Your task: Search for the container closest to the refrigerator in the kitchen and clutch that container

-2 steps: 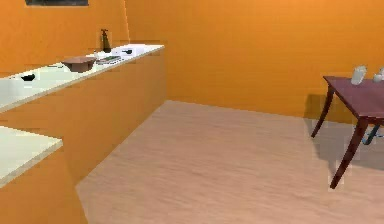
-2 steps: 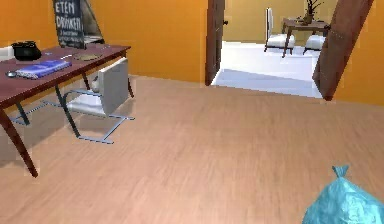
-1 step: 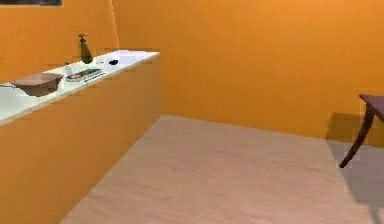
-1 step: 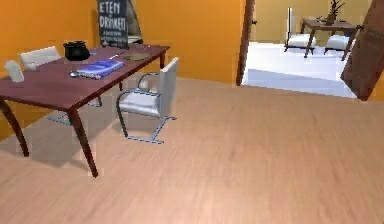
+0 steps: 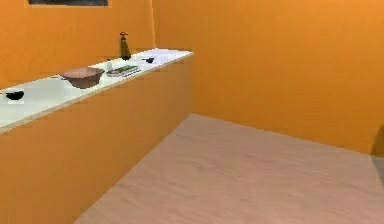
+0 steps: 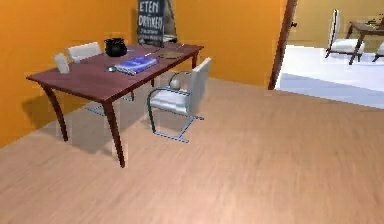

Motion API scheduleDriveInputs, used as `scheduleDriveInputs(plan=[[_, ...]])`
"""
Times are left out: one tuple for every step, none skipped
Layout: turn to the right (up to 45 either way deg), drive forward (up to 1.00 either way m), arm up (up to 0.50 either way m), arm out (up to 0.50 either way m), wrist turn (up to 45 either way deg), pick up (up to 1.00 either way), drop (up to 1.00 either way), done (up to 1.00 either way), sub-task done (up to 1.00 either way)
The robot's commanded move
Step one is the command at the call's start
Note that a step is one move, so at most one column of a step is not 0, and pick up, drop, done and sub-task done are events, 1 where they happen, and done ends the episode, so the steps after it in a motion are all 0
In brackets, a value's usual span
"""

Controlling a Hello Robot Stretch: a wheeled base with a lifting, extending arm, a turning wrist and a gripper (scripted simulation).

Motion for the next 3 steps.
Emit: scheduleDriveInputs(plan=[[0.0, 0.75, 0.00, 0.00, 0.0, 0.00, 0.00, 0.00, 0.00], [-45.0, 0.00, 0.00, 0.00, 0.0, 0.00, 0.00, 0.00, 0.00], [-9.0, 0.00, 0.00, 0.00, 0.0, 0.00, 0.00, 0.00, 0.00]])
